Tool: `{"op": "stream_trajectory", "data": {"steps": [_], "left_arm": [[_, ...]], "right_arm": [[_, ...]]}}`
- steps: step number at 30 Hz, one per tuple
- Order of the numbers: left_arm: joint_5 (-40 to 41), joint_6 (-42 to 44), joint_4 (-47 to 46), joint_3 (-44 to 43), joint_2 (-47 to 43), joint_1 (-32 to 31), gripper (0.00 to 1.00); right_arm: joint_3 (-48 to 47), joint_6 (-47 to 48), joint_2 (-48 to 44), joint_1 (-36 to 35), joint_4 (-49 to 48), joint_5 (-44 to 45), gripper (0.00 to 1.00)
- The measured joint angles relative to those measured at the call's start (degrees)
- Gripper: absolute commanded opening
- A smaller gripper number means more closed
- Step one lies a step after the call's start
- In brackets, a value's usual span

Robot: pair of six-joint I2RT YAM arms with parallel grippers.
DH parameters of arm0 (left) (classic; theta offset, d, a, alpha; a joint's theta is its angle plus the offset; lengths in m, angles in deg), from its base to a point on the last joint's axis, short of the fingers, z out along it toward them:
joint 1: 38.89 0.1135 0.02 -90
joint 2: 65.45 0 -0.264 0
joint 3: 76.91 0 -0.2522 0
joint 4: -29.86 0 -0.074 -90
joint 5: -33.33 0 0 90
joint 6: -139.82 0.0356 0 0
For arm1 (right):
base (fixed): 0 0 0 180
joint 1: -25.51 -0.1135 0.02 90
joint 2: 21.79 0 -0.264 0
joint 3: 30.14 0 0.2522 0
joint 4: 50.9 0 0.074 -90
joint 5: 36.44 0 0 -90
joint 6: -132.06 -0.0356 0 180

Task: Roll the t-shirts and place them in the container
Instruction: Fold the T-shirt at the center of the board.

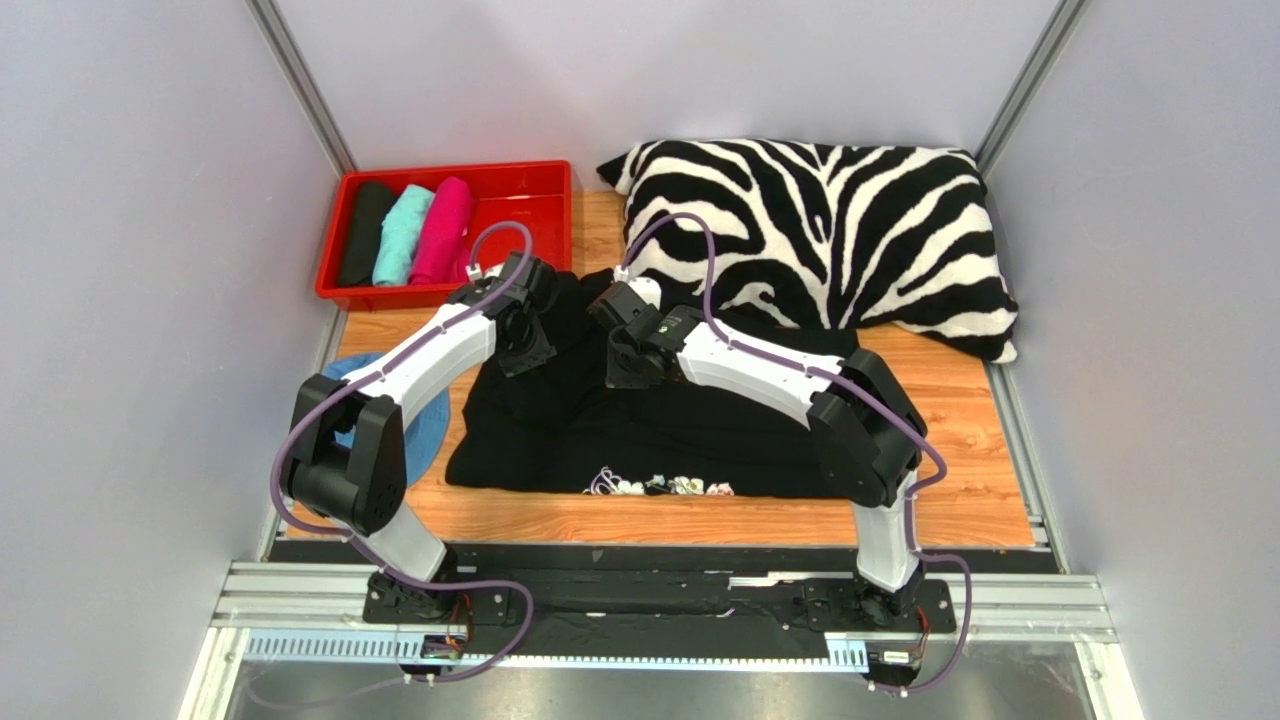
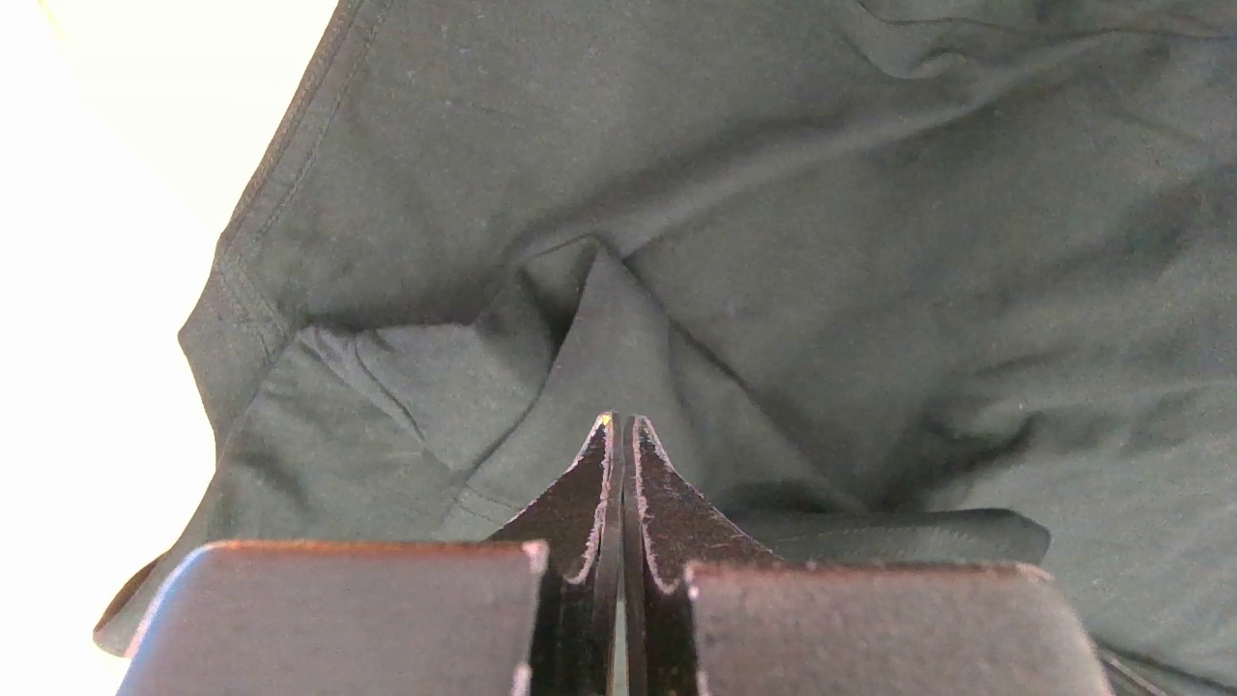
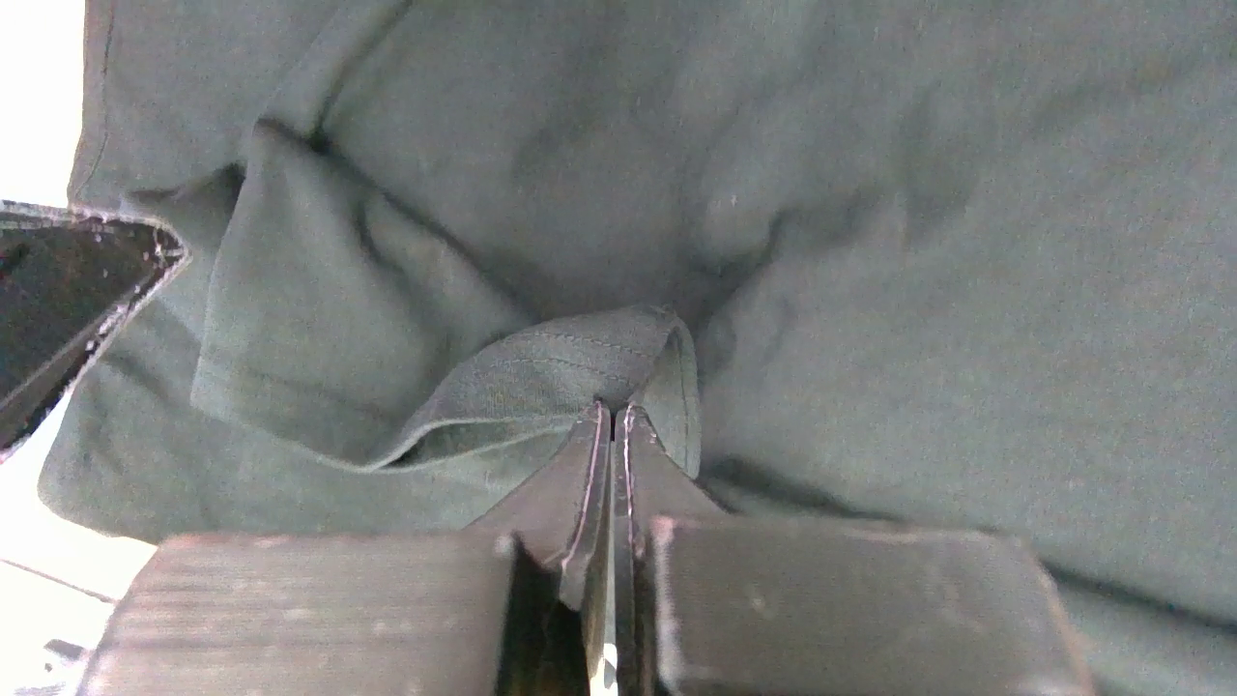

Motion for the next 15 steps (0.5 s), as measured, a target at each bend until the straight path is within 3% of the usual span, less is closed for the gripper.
{"op": "stream_trajectory", "data": {"steps": [4,5,6,9,15], "left_arm": [[-0.9,0.7,-0.4,-0.5,0.9,0.9,0.0],[-1.0,1.0,-0.5,-0.8,1.1,1.0,0.04],[-1.1,1.1,-0.6,-1.1,1.2,1.0,0.2],[-1.2,1.2,-0.5,-1.4,1.4,1.2,0.35],[-2.8,0.7,-0.7,2.8,-0.3,1.2,0.48]], "right_arm": [[-0.9,1.2,1.5,1.3,0.0,0.0,0.0],[-0.9,1.4,1.7,1.7,0.1,0.0,0.0],[-0.9,1.5,1.9,2.1,0.2,0.0,0.0],[-0.9,2.1,2.5,3.2,0.2,0.0,0.0],[-0.9,2.6,2.6,3.8,0.2,-0.1,0.0]]}}
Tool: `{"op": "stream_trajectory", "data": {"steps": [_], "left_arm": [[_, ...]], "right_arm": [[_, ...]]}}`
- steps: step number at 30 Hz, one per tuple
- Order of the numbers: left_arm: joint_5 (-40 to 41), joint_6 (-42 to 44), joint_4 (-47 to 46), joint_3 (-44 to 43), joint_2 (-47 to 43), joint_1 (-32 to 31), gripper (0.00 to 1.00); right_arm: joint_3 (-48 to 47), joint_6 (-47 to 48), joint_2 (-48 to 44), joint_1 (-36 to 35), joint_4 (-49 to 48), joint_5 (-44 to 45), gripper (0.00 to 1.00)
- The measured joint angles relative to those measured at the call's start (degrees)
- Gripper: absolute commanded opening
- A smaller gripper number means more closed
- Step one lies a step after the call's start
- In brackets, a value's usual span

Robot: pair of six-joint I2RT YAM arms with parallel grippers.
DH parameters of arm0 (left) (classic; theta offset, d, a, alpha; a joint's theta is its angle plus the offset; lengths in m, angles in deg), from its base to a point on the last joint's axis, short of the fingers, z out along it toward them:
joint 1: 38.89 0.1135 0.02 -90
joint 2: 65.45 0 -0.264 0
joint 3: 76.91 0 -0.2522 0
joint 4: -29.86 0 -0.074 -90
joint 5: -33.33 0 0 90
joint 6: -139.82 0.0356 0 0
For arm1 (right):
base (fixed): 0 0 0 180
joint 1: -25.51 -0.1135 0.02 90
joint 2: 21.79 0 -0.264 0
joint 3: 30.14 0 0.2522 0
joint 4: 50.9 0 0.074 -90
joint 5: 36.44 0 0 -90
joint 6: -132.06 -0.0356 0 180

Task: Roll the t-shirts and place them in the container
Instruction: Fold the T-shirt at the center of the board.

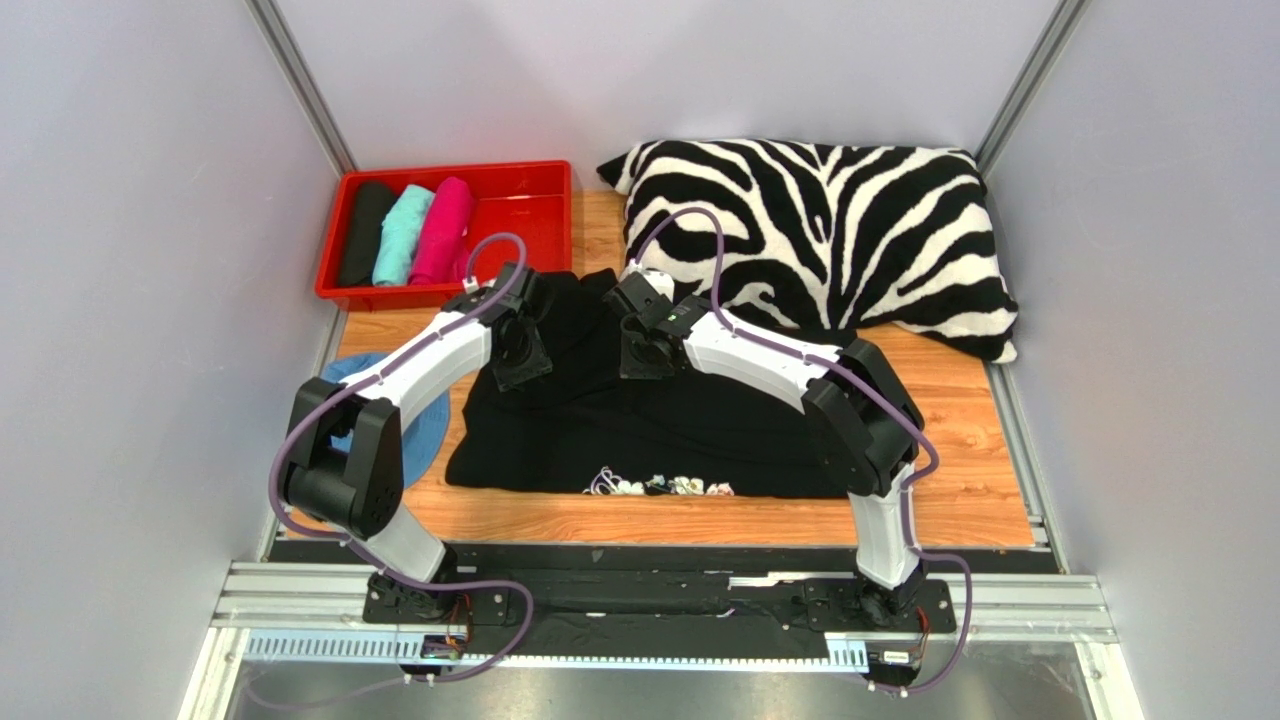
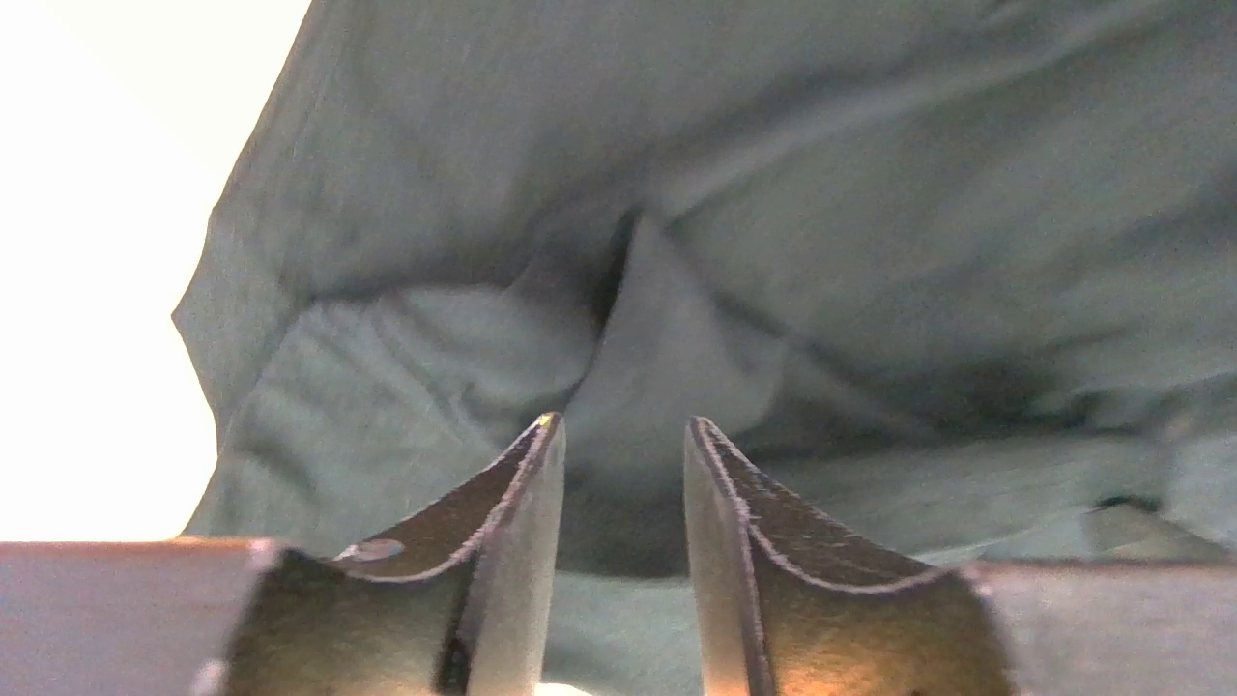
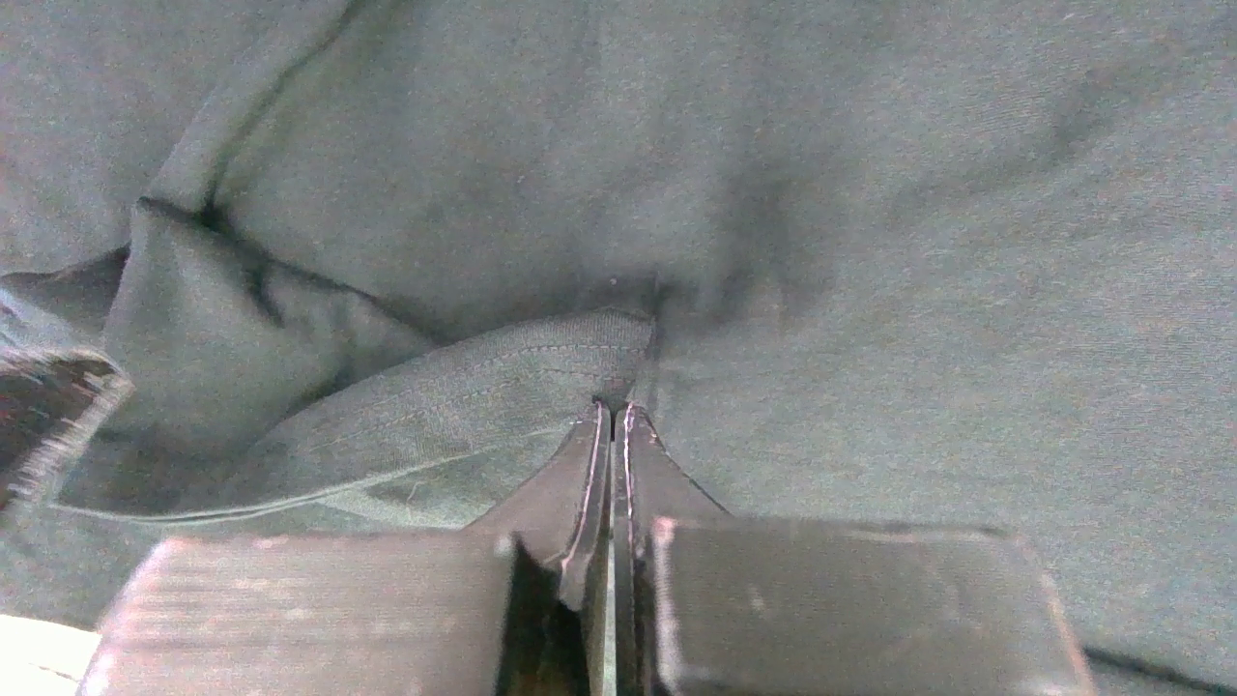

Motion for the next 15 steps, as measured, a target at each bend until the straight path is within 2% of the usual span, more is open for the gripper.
{"op": "stream_trajectory", "data": {"steps": [15], "left_arm": [[-2.8,-2.4,-0.3,6.0,-5.3,1.3,0.52]], "right_arm": [[0.0,0.0,0.0,-0.1,-0.1,-0.5,0.0]]}}
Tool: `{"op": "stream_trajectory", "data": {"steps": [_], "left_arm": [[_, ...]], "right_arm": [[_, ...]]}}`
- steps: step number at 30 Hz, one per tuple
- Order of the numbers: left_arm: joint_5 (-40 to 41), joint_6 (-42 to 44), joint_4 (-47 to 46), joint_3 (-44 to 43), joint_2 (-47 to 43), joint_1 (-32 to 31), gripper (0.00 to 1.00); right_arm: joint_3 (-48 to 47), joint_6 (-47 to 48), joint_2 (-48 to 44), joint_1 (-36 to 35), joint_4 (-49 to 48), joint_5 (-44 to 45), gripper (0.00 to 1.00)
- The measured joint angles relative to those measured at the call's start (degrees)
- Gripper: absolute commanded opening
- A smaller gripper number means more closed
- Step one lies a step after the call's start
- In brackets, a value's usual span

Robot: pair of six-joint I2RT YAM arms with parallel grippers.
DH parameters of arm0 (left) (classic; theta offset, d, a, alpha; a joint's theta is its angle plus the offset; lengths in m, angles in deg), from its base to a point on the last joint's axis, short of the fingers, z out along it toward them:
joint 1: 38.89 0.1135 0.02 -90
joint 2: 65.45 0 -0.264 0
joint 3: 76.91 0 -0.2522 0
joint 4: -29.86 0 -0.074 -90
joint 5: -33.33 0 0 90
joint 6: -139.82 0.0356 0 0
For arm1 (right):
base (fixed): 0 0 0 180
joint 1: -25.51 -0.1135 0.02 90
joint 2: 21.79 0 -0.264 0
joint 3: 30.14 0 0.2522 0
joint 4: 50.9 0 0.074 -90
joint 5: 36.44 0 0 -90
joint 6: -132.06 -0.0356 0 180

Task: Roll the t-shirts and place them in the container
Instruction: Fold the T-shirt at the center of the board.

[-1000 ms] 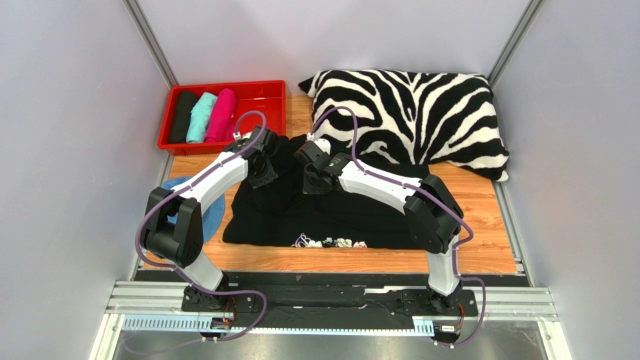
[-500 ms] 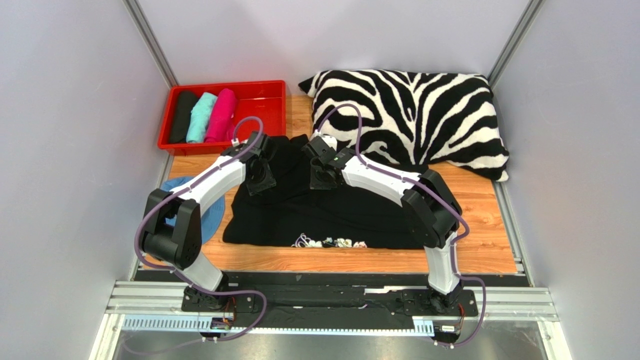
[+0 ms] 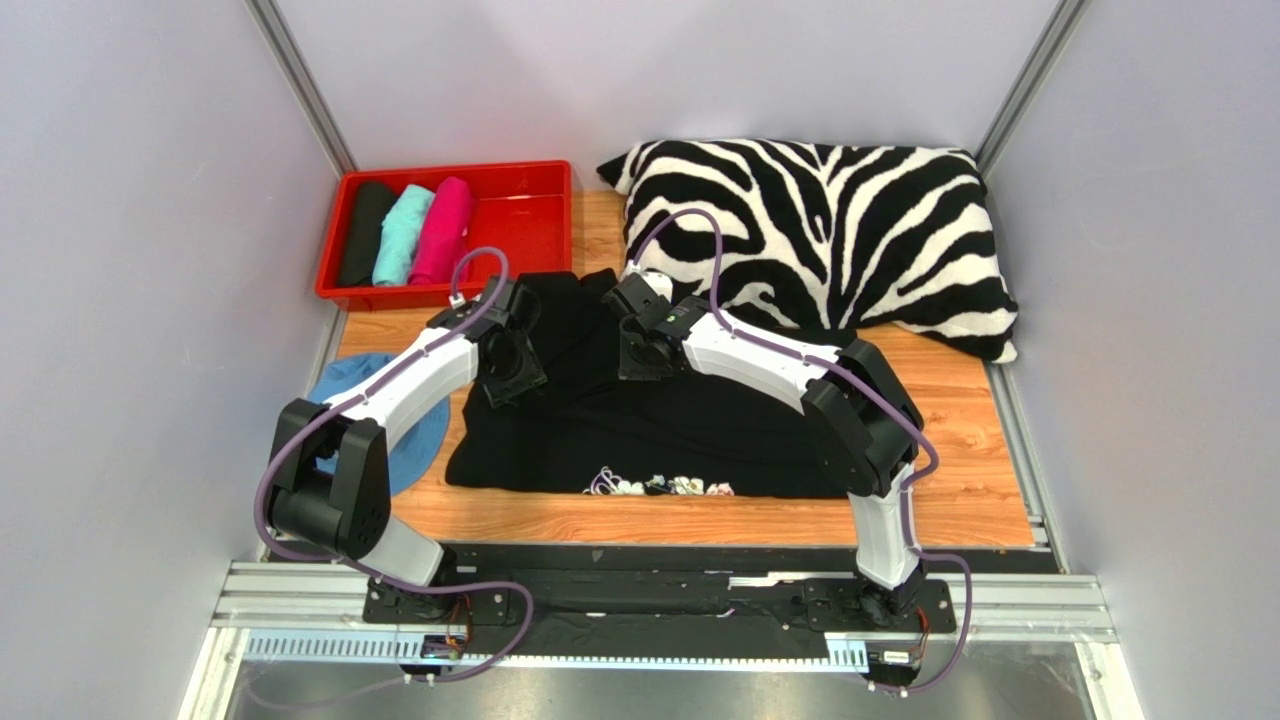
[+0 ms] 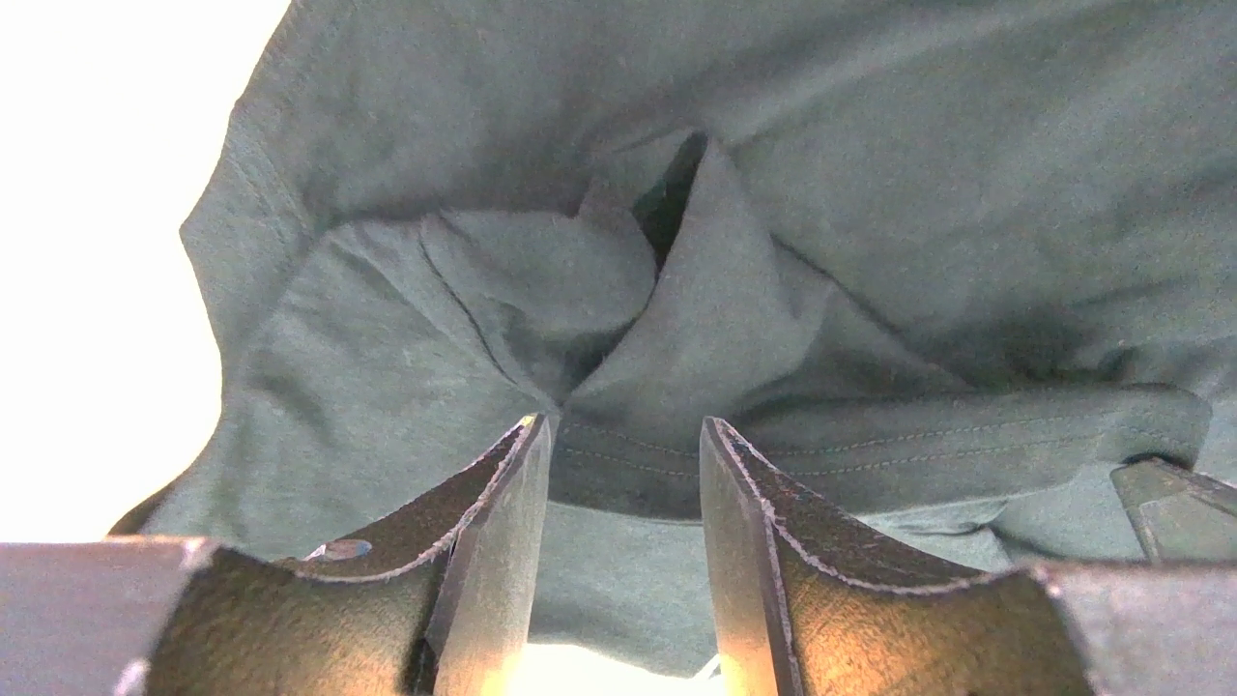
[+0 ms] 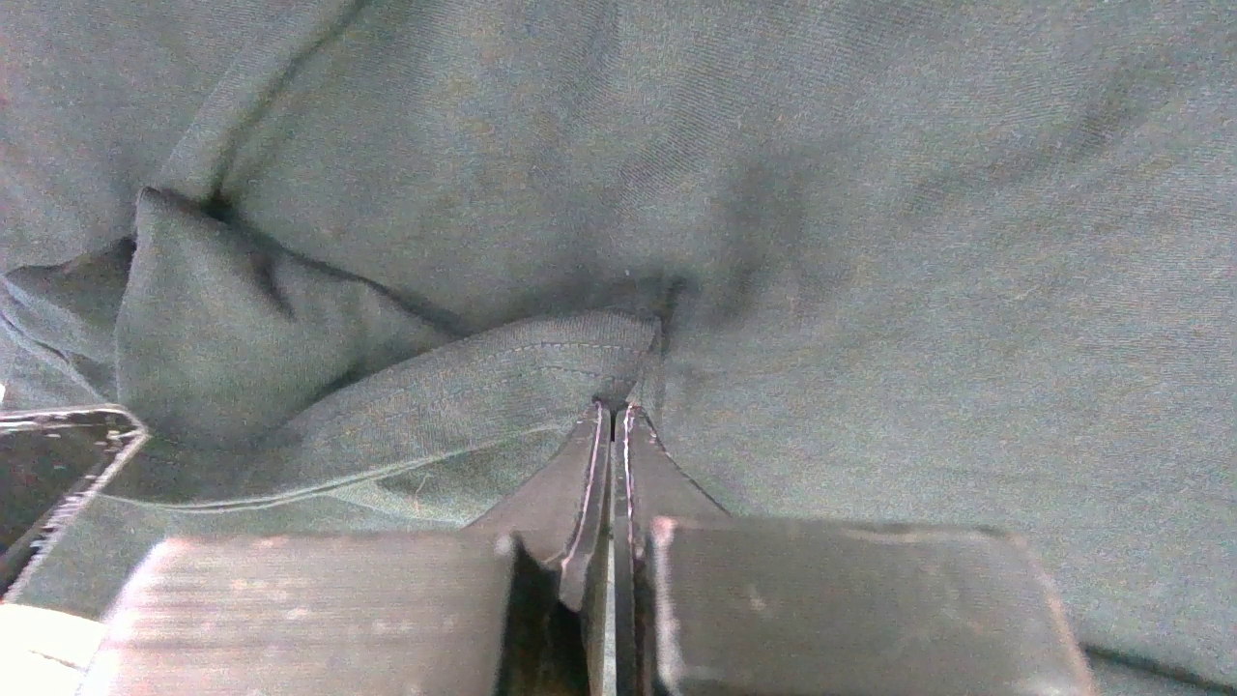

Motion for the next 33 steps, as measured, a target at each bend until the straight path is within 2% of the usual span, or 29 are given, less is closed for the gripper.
{"op": "stream_trajectory", "data": {"steps": [10,13,14,16,17,20,33], "left_arm": [[-3.3,-4.2,-1.6,4.2,-0.2,0.1,0.49],[-3.9,-5.2,-2.1,4.3,-0.2,0.1,0.4],[-4.0,-5.5,-2.3,4.3,-0.2,0.1,0.32],[-4.2,-5.8,-2.5,4.3,-0.2,0.1,0.24],[-4.2,-5.9,-2.5,4.3,-0.2,0.1,0.16],[-4.2,-5.8,-2.6,3.9,-0.2,0.1,0.01],[-2.6,0.9,-3.0,-10.1,4.7,0.1,0.0]], "right_arm": [[0.0,0.0,0.0,0.0,0.0,-0.2,0.0],[0.0,0.0,0.0,0.0,-0.1,-0.2,0.0],[0.0,0.0,0.0,0.0,0.0,-0.2,0.0],[0.0,0.0,0.0,0.0,-0.1,-0.2,0.0],[0.0,0.0,0.0,0.0,-0.1,-0.2,0.0],[0.0,0.0,0.0,0.0,-0.1,-0.3,0.0],[0.0,0.2,0.0,0.5,-0.1,0.9,0.0]]}}
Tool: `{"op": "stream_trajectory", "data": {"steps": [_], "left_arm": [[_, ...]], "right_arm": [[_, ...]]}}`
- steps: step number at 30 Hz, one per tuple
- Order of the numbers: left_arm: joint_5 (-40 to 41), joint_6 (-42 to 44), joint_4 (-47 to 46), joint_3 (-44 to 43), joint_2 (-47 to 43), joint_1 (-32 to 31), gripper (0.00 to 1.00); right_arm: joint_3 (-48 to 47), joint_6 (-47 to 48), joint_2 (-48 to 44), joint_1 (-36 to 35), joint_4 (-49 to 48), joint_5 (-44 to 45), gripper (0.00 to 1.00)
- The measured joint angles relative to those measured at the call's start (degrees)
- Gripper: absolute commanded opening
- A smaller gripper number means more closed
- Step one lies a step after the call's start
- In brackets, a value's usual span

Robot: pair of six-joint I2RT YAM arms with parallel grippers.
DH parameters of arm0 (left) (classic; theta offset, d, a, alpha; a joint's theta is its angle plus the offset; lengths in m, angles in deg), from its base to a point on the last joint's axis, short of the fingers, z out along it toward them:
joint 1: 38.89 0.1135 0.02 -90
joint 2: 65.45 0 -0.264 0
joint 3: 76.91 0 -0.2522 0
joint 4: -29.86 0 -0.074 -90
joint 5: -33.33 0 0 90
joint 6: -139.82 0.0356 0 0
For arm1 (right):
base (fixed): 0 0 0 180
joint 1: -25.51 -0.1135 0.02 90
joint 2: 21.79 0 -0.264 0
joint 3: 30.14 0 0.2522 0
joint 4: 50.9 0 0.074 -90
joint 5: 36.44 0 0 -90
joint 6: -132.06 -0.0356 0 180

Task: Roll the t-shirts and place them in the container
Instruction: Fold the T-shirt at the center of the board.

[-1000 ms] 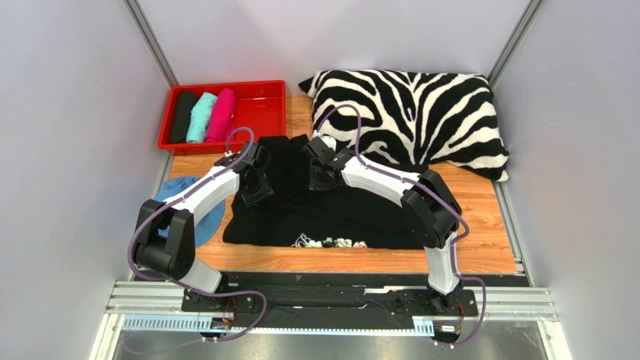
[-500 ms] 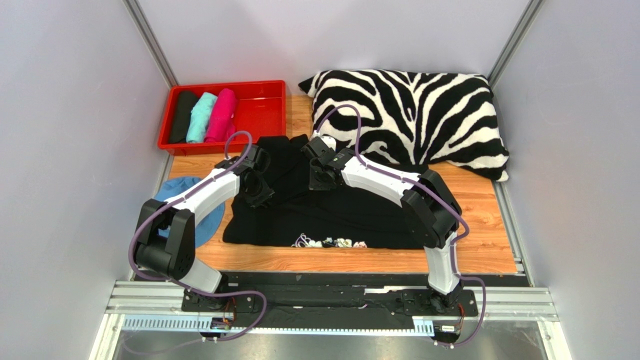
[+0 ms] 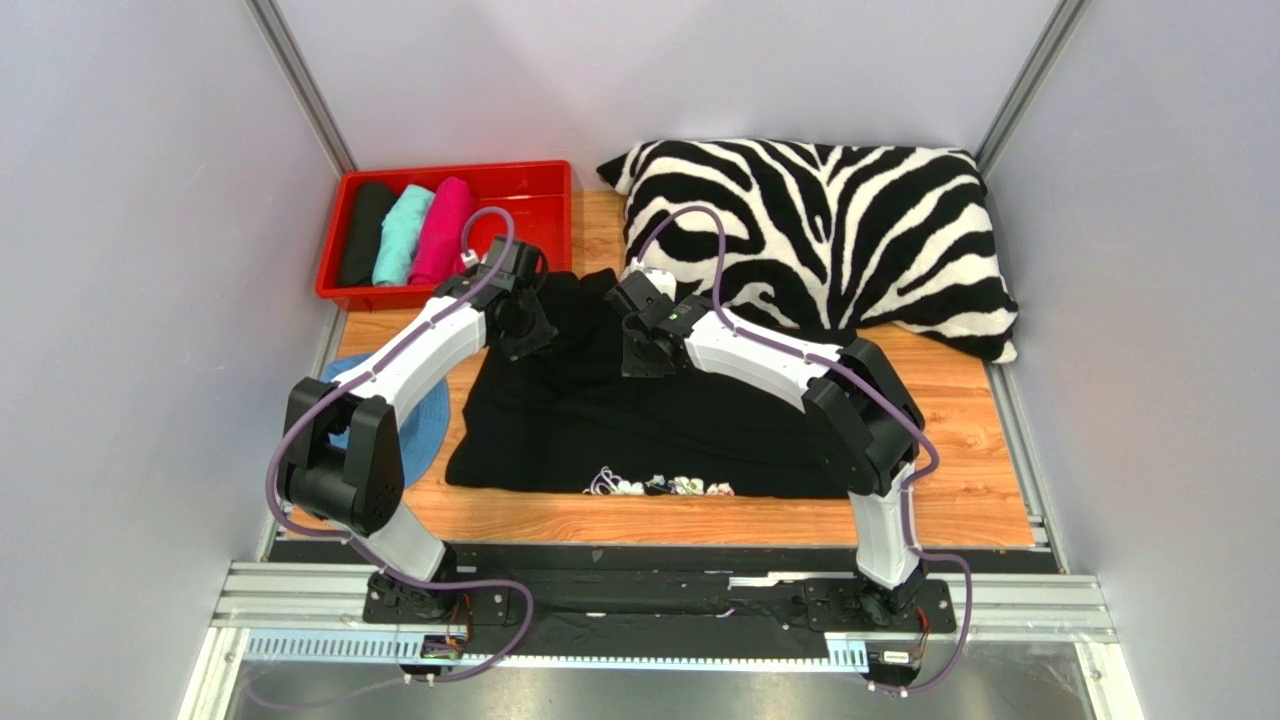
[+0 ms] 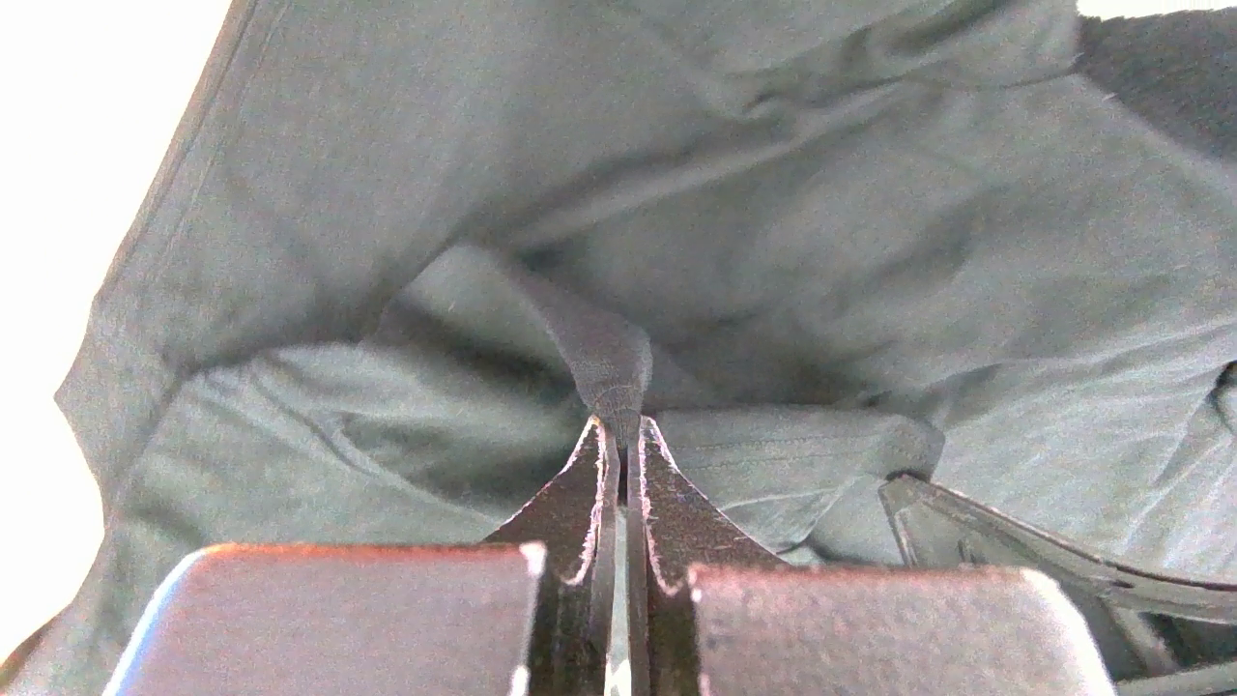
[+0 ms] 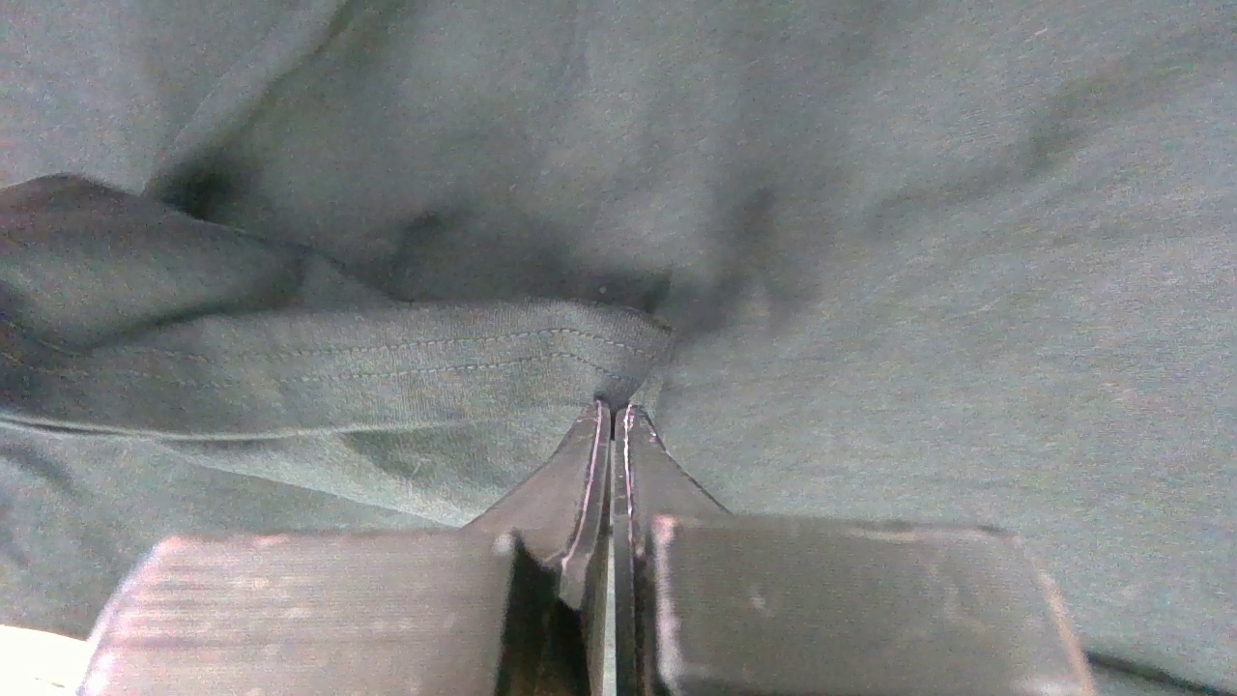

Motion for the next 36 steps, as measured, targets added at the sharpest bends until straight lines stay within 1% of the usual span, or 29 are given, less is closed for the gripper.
{"op": "stream_trajectory", "data": {"steps": [4,14,21,27,29,30,32,33,34,35,36], "left_arm": [[-0.1,1.9,-0.3,-2.3,1.6,0.0,0.0],[-3.2,5.8,-3.5,-4.1,1.7,0.0,0.0],[-5.5,7.1,-5.8,-4.2,1.7,0.0,0.0],[-5.9,7.4,-6.1,-4.3,1.7,0.0,0.0],[-5.9,7.4,-6.1,-4.3,1.7,0.0,0.0],[-5.9,7.3,-6.1,-4.3,1.7,0.0,0.0],[-5.9,7.2,-6.2,-4.3,1.7,0.0,0.0],[-5.9,7.1,-6.3,-4.3,1.7,0.0,0.26],[-5.9,7.0,-6.3,-4.2,1.7,0.0,0.38],[-6.0,7.0,-6.5,-4.2,1.7,0.0,0.52],[-6.1,6.6,-6.9,-4.0,1.7,0.0,0.57]], "right_arm": [[0.0,0.3,0.0,0.4,0.0,0.5,0.0],[0.1,0.8,-0.2,0.7,-0.1,2.1,0.0],[1.0,1.0,-1.1,0.7,-1.4,3.0,0.0],[1.0,2.4,-1.2,1.0,-2.3,3.7,0.0],[1.0,3.2,-1.2,1.1,-2.4,3.8,0.01],[1.0,3.6,-1.2,1.1,-2.4,3.8,0.05],[1.0,4.3,-1.2,1.3,-2.4,3.8,0.21],[1.0,4.8,-1.2,1.3,-2.4,3.8,0.29],[1.0,5.2,-1.2,1.4,-2.4,3.9,0.43],[0.9,5.4,-1.2,1.6,-2.3,4.0,0.47],[0.8,5.9,-1.2,1.8,-2.2,4.0,0.51]]}}
